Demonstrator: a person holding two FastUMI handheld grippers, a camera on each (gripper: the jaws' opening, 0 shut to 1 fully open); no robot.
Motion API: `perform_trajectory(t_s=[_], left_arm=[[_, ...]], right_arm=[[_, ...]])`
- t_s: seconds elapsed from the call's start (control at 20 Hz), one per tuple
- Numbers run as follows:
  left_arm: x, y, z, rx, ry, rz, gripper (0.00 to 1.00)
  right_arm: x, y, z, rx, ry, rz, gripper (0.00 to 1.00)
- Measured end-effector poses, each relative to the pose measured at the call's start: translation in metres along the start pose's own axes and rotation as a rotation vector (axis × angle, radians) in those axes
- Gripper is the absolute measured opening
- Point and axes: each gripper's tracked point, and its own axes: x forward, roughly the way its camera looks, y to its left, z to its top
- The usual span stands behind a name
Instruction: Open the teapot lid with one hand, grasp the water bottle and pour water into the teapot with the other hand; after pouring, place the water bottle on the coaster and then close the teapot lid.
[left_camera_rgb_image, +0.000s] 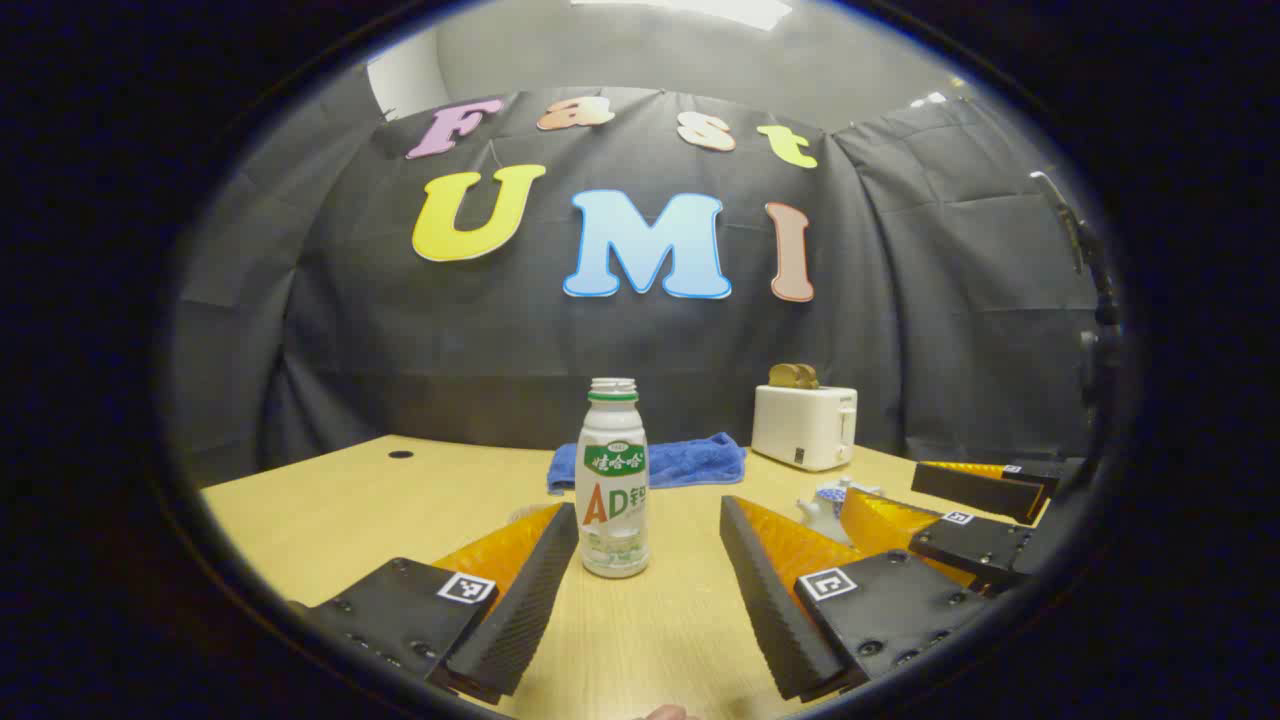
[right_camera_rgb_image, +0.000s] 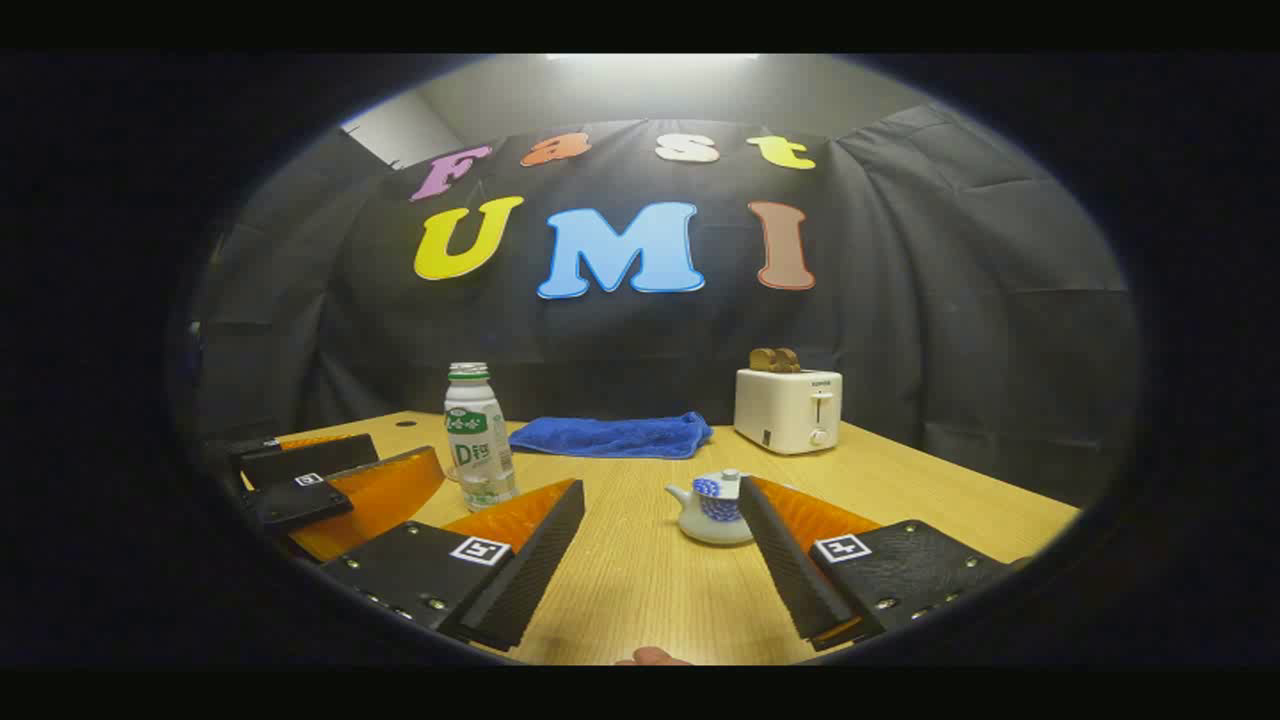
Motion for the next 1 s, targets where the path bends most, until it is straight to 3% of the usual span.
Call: perform_trajectory(t_s=[0.4,0.55,0.7,1.0], left_arm=[[0.006,-0.001,0.001,0.079,0.002,0.015,0.99],[0.006,-0.002,0.008,0.032,-0.017,-0.023,0.99],[0.014,0.016,0.003,0.052,0.006,0.011,0.99],[0.030,0.026,-0.005,-0.005,0.038,0.005,0.99]], right_arm=[[0.009,-0.008,0.002,0.006,0.013,-0.008,0.95],[0.023,-0.020,0.006,0.010,0.016,-0.027,0.95],[0.044,-0.034,0.004,0.028,0.050,-0.051,0.95],[0.068,-0.046,0.005,0.019,0.064,-0.082,0.95]])
